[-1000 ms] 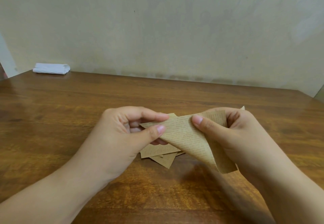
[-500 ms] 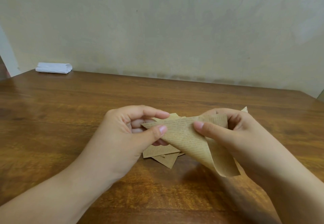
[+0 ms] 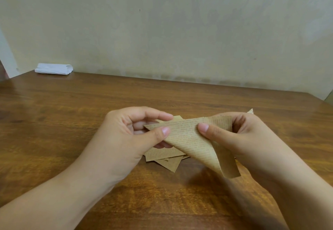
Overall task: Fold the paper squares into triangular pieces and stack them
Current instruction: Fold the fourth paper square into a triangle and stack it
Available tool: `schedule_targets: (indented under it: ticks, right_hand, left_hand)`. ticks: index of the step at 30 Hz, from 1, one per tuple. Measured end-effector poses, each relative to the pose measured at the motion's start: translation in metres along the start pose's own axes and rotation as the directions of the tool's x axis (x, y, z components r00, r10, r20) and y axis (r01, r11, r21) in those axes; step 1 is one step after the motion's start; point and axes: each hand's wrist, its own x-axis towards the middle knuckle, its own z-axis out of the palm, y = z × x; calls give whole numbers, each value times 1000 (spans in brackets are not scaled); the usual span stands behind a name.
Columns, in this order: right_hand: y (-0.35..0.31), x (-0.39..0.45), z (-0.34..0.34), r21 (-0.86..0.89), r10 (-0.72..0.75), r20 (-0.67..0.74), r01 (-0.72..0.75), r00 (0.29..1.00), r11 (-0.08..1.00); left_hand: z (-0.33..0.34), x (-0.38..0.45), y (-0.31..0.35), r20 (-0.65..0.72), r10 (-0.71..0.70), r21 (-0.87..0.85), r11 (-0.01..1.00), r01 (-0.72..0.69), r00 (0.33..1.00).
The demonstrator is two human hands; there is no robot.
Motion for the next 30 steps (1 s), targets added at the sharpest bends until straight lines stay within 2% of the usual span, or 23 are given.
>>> schedule_targets:
  ticks: [14, 30]
  right_hand:
    - [1, 0, -1, 14, 23, 1, -23, 1000, 1000]
    - [0, 2, -1, 45, -12, -41, 14, 999, 999]
  left_hand:
    - [2, 1, 0, -1, 10, -3, 1000, -10, 1000]
    - [-2, -1, 4, -36, -106, -17, 994, 105, 994]
